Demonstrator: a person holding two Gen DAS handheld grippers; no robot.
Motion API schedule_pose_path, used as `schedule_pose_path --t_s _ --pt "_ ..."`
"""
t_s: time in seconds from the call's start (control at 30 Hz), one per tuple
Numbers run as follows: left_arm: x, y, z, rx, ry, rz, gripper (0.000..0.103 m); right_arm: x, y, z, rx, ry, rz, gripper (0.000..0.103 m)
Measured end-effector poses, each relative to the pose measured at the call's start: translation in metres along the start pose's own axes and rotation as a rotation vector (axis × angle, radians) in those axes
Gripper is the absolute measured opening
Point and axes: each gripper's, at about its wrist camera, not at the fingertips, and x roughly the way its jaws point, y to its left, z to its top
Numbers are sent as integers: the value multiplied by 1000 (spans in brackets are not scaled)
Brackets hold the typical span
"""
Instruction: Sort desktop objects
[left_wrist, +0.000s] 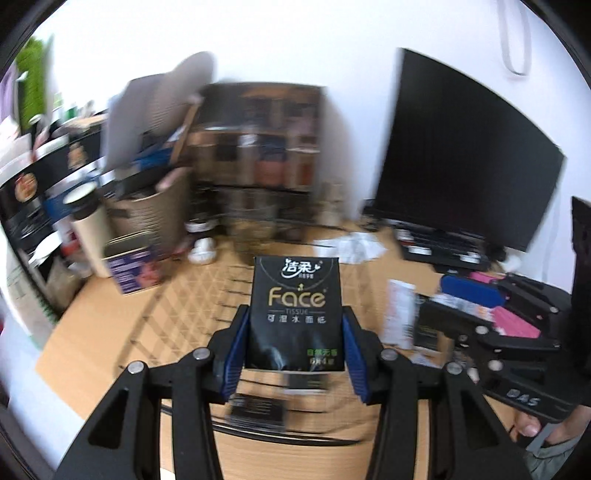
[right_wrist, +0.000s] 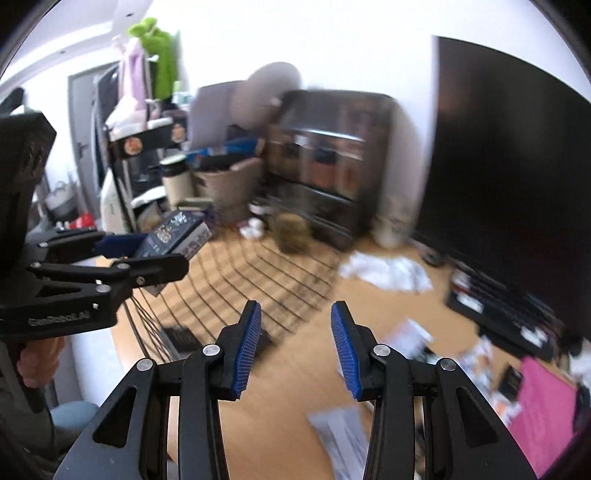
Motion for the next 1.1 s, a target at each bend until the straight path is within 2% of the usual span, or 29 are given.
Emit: schedule_pose_path --t_s 0.1,0.27,0.3,0.37,0.43,0.53,0.67,0.87,1.0,1.1 --pt "15 25 0 -51 38 42 53 27 18 16 -16 22 48 39" --pt "45 38 -5 -54 120 50 53 62 45 24 -53 61 54 39" --pt "48 40 -5 -64 124 46 55 66 47 24 -53 64 43 39" --pt "48 44 -5 -98 123 20 64 71 48 22 -59 72 34 39" --pt "46 42 -6 -105 115 6 68 70 43 18 -51 75 34 39" --pt "42 31 -7 -78 112 -9 68 61 28 13 -29 70 11 39" --pt "35 2 -12 -31 116 -65 68 38 -1 -5 0 73 -36 39" --pt "24 -75 -31 136 132 -180 68 -6 -59 -56 80 99 -155 39" --pt "30 -132 -59 236 210 -250 69 -25 -95 -98 141 146 -211 40" --pt "49 -167 -85 343 282 -232 69 -26 -117 -129 160 204 -257 40"
